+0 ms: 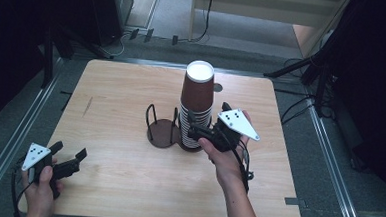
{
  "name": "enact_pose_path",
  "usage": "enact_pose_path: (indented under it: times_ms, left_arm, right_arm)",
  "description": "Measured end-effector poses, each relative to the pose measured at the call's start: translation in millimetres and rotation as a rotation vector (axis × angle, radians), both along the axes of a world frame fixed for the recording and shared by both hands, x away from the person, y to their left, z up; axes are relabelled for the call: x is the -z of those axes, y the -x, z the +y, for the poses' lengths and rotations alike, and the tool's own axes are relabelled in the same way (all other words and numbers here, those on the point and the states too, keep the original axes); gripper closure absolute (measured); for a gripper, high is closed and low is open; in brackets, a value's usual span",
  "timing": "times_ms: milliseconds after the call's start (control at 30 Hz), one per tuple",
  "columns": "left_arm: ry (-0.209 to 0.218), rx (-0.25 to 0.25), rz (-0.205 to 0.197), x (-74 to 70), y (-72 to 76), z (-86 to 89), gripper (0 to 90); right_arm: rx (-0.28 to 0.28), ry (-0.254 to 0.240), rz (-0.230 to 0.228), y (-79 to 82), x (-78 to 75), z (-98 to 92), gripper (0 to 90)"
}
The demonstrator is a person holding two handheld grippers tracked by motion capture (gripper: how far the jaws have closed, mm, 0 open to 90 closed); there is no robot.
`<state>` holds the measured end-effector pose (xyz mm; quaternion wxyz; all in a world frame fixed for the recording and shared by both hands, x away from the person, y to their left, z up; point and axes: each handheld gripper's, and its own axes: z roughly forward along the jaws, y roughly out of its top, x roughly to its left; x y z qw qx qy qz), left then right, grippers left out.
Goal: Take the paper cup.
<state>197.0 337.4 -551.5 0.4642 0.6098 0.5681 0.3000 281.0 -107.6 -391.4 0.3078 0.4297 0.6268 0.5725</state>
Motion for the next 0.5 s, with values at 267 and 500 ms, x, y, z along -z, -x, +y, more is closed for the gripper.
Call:
enact_pose_path:
  times_ms: [267, 500]
  left_arm:
    - [0.001, -0.001, -0.001, 0.1, -0.2, 0.2, 9.1]
    - [0.002, -0.001, 0.000, 0.2, -0.3, 0.4, 9.1]
  right_arm:
    - [0.003, 0.002, 0.004, -8.5, -3.3, 6.3, 0.0]
    - [0.007, 0.006, 0.004, -13.9, -4.1, 13.6, 0.0]
